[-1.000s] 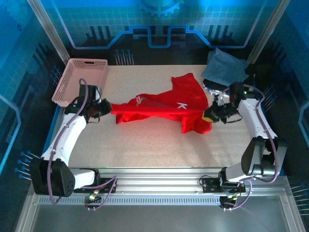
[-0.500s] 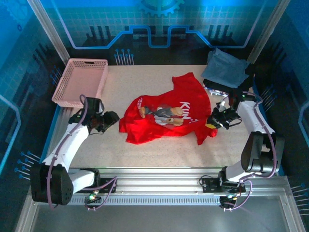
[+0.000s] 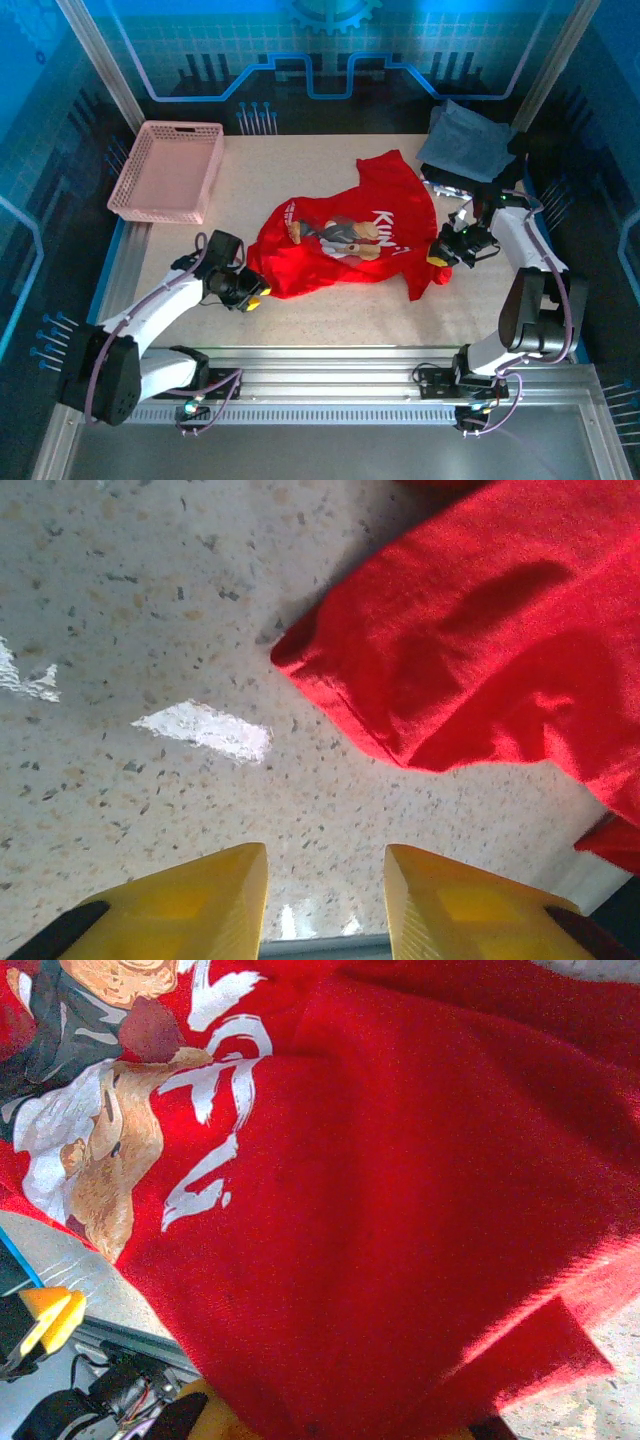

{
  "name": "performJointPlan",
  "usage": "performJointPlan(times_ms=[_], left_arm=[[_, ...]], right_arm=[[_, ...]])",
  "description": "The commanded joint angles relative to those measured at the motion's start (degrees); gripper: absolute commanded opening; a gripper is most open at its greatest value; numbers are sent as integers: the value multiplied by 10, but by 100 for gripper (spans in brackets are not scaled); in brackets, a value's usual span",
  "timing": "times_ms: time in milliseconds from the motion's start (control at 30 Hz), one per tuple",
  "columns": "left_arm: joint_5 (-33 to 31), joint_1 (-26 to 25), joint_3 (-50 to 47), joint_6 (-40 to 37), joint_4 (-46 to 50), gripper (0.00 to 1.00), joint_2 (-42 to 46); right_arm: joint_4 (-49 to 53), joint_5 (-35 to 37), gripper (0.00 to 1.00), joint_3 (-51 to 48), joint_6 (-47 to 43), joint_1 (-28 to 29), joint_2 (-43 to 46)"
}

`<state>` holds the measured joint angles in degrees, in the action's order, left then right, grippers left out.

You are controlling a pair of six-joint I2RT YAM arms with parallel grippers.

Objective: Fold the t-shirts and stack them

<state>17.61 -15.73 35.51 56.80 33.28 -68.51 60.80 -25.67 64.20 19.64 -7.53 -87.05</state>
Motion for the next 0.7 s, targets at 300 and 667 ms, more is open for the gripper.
performJointPlan(times_ms=[300,667], left_arm=[[-49,-13,-2,78,-87,33,-72],[-47,-15,-2,79,-106,22,-137]], right_arm=[[-12,-13,0,-20,-2,-7,6],[-16,-18,0,-22,-6,-7,6]])
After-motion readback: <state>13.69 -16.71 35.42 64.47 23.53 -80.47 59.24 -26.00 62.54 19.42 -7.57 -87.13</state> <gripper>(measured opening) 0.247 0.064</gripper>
